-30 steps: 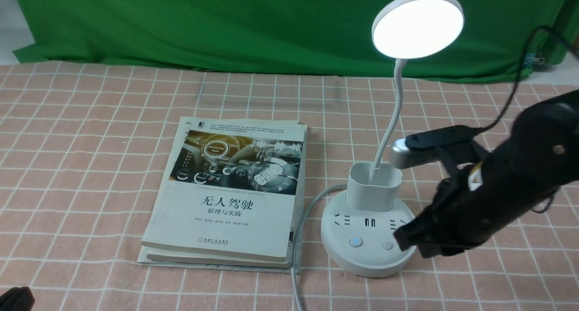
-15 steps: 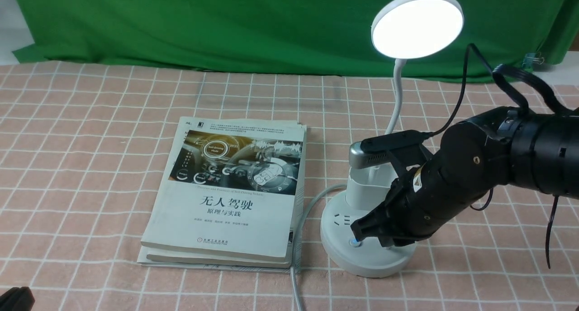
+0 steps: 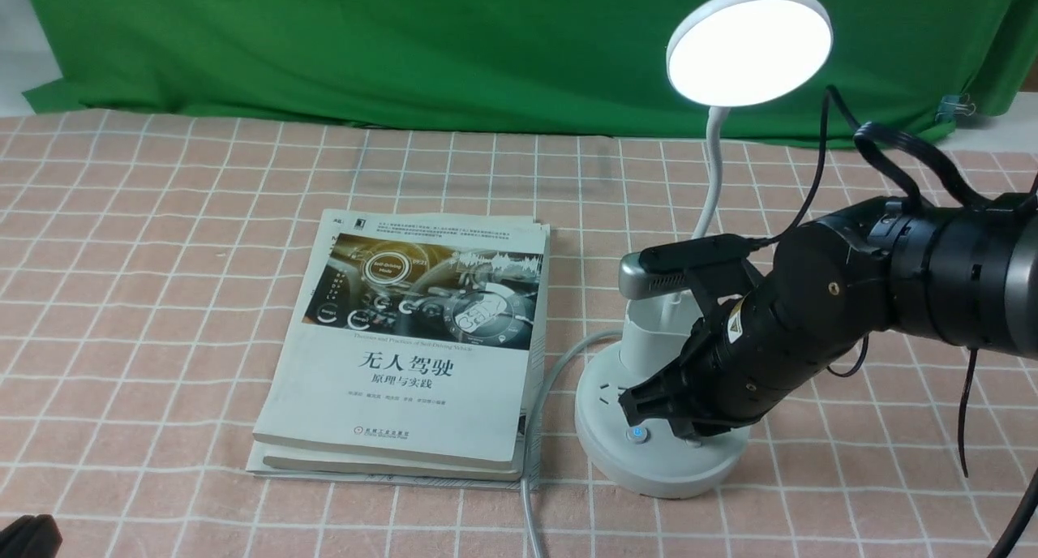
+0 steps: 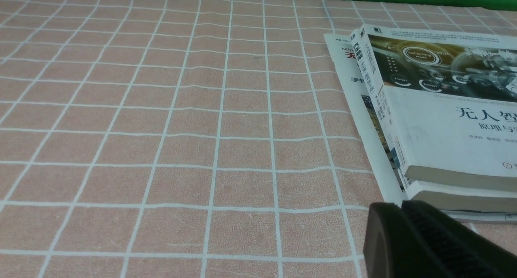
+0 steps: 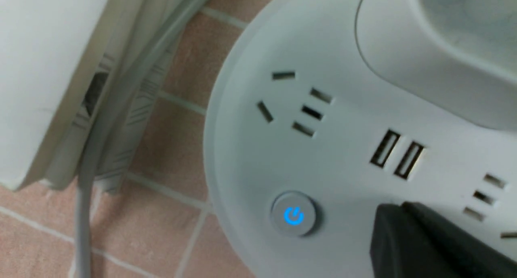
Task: Turn off the table lamp on the pink coffee tablecloth by hand.
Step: 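Press the power button on the lamp base to turn the lamp off with the right gripper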
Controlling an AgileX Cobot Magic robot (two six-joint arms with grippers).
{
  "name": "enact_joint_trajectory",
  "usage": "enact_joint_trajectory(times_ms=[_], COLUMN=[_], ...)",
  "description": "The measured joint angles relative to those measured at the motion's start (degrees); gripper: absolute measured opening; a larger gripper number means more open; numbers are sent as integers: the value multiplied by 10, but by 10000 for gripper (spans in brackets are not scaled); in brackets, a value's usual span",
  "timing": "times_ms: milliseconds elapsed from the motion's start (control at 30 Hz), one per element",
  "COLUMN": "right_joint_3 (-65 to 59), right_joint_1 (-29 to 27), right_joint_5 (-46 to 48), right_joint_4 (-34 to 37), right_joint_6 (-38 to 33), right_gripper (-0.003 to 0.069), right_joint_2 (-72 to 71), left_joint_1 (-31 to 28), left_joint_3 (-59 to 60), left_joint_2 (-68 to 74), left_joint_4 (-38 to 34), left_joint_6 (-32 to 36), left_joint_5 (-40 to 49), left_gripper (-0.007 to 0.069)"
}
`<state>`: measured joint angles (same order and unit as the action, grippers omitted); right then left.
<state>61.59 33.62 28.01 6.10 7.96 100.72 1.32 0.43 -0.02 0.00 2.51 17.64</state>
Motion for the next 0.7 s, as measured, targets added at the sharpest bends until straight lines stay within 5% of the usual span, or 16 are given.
enact_joint_trajectory(times_ms=[700], right_joint_3=[-1], right_joint_1=[0], right_joint_5=[40], right_joint_4=[-1], right_joint_6=[-2], right_gripper=[43], right_joint_2=[-1], left_joint_1=[0], left_joint_3=[0], left_joint_2=[0], left_joint_4=[0], left_joint_6=[0], left_joint_5=[0], left_gripper=[6])
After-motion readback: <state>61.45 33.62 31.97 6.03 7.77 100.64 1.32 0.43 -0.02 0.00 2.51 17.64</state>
